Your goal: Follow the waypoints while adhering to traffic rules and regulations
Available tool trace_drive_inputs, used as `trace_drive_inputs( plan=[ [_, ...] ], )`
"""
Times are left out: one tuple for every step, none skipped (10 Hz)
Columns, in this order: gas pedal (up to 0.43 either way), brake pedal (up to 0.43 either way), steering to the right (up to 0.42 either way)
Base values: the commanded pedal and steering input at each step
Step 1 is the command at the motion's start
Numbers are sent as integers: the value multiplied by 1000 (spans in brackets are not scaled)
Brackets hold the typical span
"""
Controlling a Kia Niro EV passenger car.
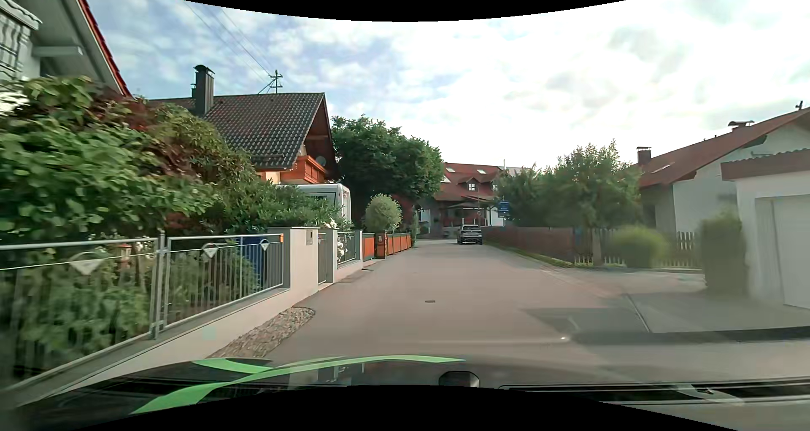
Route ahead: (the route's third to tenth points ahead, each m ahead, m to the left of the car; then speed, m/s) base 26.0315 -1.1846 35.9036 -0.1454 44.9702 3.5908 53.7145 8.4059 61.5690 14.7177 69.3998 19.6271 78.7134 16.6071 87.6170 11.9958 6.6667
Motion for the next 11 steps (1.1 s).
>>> trace_drive_inputs(
  plan=[
    [39,0,-3],
    [39,0,-2],
    [39,0,-1],
    [39,0,2],
    [0,0,3],
    [0,0,3],
    [0,0,3],
    [0,0,2],
    [39,0,4],
    [47,0,6],
    [47,0,8]
  ],
)
